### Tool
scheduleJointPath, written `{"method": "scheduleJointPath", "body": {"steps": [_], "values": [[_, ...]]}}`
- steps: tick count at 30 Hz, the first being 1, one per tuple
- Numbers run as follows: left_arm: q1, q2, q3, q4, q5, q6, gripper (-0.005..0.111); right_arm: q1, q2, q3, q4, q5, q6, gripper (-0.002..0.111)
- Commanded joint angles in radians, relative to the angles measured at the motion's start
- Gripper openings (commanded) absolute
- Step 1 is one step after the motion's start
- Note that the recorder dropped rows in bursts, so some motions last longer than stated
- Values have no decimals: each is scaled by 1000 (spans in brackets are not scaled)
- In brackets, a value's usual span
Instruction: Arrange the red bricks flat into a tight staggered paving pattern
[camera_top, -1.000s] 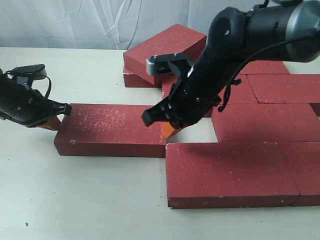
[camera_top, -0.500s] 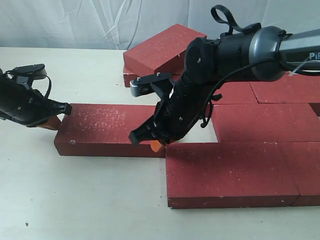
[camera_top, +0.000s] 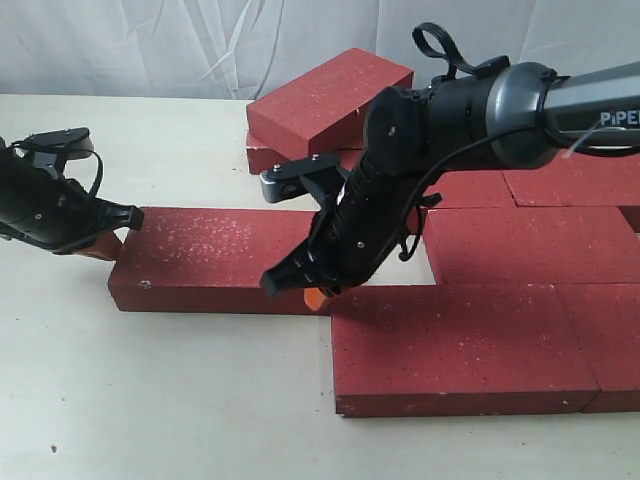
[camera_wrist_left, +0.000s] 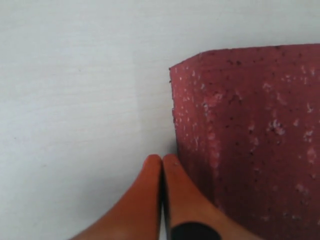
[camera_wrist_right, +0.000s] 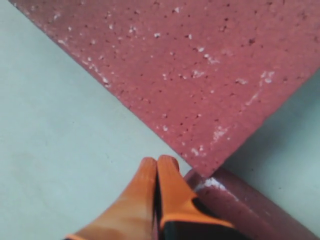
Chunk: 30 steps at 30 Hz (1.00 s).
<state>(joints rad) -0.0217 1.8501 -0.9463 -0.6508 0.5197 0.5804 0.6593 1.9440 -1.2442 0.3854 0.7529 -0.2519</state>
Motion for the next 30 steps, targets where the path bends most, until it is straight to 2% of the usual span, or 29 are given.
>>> {"method": "scheduleJointPath", "body": {"steps": [1, 12, 22, 30], "values": [[2, -1, 3, -8, 5, -5, 0, -1, 7, 4, -21, -31, -10, -1], [2, -1, 3, -8, 5, -5, 0, -1, 7, 4, -49, -51, -12, -1], [2, -1, 3, -12, 1, -5, 0, -3, -82, 2, -38, 37, -12, -1], [2, -1, 3, -15, 1, -1, 0, -74, -187, 2, -40, 37, -4, -1]]}}
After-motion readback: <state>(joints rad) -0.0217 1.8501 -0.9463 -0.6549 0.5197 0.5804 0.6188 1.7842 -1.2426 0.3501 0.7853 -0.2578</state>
